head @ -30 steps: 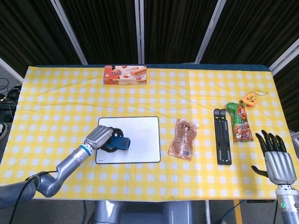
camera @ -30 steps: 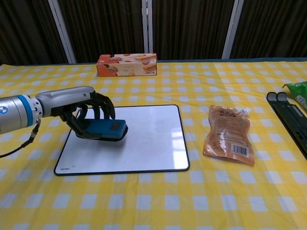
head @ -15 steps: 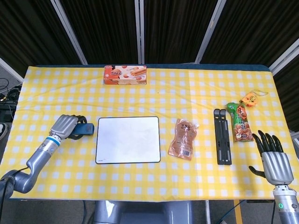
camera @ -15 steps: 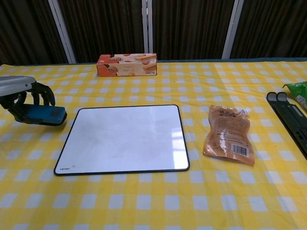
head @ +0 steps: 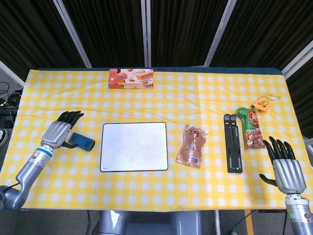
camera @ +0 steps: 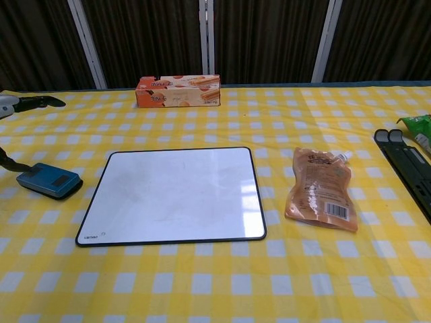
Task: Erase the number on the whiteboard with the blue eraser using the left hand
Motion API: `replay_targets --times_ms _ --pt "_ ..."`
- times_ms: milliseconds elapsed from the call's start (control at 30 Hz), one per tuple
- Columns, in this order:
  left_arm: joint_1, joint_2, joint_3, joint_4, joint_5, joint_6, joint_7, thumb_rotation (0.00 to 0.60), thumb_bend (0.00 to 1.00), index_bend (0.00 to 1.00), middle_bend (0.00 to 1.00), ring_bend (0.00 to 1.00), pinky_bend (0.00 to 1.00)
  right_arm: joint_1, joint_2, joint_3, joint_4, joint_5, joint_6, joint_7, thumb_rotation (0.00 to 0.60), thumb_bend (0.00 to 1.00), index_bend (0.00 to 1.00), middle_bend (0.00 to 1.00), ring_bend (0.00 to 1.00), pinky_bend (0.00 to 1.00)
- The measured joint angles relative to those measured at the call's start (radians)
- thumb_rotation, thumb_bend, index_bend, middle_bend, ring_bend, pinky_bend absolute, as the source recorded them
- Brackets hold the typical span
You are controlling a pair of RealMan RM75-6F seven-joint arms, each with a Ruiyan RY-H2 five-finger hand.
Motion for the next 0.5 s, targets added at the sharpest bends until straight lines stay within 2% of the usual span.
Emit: replay_targets --times_ms 167,400,500 --pt "0.068 0.074 -0.021 -0.185 -0.067 0.089 0.132 0.600 0.00 0.00 0.00 0.00 0.00 -0.002 0.010 0.001 -0.006 -0.009 0.009 0.017 0.600 0.00 0.00 0.00 0.00 0.00" --pt "0.187 0.192 -0.032 -0.502 -0.162 0.268 0.416 0.600 0.00 0.00 0.00 0.00 0.00 -0.002 0.023 0.003 -0.018 -0.026 0.021 0.039 0.600 0.00 0.00 0.00 0.00 0.00" --pt "0.236 0.239 -0.035 -0.608 -0.188 0.334 0.476 0.600 0.00 0.00 0.00 0.00 0.00 -0.003 0.026 0.002 -0.019 -0.028 0.023 0.042 0.600 0.00 0.00 0.00 0.00 0.00"
